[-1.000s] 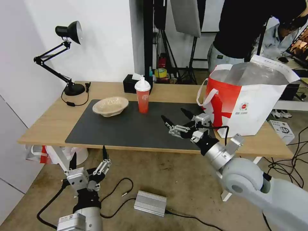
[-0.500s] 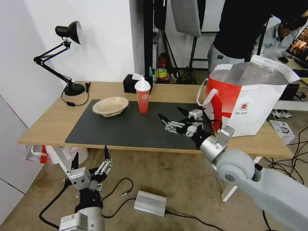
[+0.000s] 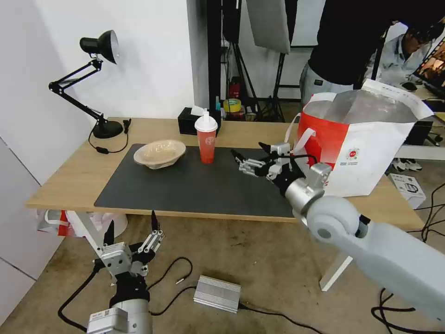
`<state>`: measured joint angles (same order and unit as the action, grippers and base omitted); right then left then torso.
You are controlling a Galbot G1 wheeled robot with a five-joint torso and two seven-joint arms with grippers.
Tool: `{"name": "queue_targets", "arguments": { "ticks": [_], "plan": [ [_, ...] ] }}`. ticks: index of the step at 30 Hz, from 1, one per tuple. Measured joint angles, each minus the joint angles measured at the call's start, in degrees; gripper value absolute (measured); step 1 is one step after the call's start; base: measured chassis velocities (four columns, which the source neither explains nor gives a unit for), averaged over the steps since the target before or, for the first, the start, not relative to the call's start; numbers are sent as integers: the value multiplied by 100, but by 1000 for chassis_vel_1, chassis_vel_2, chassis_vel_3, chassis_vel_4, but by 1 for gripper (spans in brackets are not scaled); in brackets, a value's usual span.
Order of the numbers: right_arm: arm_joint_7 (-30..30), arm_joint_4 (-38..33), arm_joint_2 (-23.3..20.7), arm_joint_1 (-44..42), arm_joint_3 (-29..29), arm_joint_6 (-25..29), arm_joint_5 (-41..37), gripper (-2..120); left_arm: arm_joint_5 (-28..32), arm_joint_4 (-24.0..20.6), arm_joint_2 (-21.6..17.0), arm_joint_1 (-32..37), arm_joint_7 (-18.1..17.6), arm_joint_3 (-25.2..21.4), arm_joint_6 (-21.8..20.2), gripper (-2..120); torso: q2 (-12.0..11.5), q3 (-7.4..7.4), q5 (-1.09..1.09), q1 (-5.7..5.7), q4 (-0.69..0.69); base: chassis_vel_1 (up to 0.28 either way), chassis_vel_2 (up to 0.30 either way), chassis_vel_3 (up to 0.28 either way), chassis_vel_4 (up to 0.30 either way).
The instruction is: Pick up the trash from the table and place it into the takeout bag.
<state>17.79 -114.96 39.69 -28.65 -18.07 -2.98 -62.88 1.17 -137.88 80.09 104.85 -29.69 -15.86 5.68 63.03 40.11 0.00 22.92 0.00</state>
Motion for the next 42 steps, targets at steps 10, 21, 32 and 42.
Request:
{"name": "queue_targets", "arguments": {
  "ticks": [10, 21, 32, 42],
  "plan": [
    [29, 71, 5, 232, -58, -197, -318, 100, 4, -42, -25, 17, -2, -5, 1, 100, 0, 0, 0, 0, 0, 0, 0, 0, 0],
    [-66, 329, -15, 550, -268, -458, -735, 100, 0, -54, 13, 4, -3, 0, 1, 100, 0, 0, 0, 0, 0, 0, 0, 0, 0],
    [-261, 719, 60, 1006, -608, -679, -1040, 100, -1, -65, 28, -8, -3, -11, 5, 100, 0, 0, 0, 0, 0, 0, 0, 0, 0],
    [-382, 1141, 186, 1698, -1152, -766, -1162, 100, 19, -122, -26, -8, -6, -22, 6, 100, 0, 0, 0, 0, 0, 0, 0, 0, 0]
  ]
}}
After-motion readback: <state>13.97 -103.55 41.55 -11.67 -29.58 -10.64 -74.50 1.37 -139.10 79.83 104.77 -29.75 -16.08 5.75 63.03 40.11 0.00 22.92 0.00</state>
